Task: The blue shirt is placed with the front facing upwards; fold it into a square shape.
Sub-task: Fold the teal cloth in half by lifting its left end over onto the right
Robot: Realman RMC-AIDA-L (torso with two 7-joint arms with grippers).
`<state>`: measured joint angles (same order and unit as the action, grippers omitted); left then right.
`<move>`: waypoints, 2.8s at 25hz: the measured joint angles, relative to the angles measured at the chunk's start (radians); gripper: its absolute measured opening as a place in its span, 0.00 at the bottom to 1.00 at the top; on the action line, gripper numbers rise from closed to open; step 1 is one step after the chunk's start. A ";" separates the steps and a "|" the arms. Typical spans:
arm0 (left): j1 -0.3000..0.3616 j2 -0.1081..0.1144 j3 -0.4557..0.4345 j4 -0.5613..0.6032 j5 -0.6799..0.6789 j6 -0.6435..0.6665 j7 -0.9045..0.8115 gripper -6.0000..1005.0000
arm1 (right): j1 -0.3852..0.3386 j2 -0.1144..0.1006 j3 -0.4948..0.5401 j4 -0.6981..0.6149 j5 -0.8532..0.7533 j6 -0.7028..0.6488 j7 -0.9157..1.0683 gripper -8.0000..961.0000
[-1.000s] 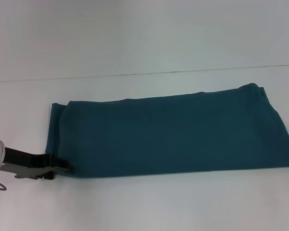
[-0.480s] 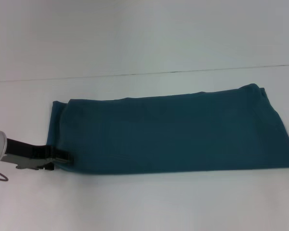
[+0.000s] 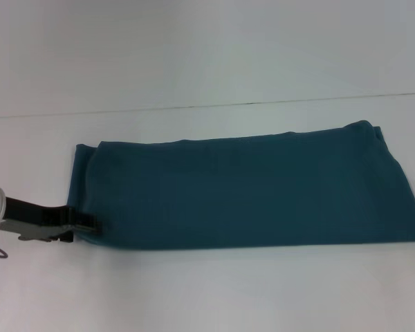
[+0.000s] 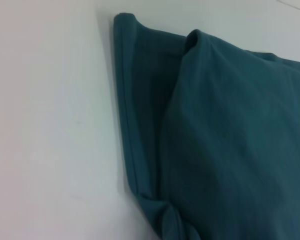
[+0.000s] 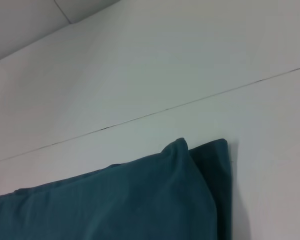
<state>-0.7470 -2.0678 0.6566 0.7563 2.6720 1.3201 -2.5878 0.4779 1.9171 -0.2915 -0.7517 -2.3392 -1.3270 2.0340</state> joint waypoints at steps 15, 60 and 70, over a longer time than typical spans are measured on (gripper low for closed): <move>0.001 -0.001 0.000 -0.005 0.003 -0.032 -0.001 0.65 | 0.007 0.000 0.000 0.000 0.000 -0.001 0.000 0.84; 0.022 -0.008 0.044 0.032 0.015 -0.033 0.010 0.03 | 0.013 0.009 0.000 0.001 0.000 0.005 0.002 0.84; 0.106 -0.005 -0.025 0.127 0.001 0.025 0.053 0.04 | 0.035 0.031 0.007 0.010 0.000 0.011 0.002 0.84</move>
<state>-0.6412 -2.0728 0.6313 0.8835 2.6731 1.3453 -2.5345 0.5129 1.9476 -0.2840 -0.7419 -2.3392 -1.3156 2.0355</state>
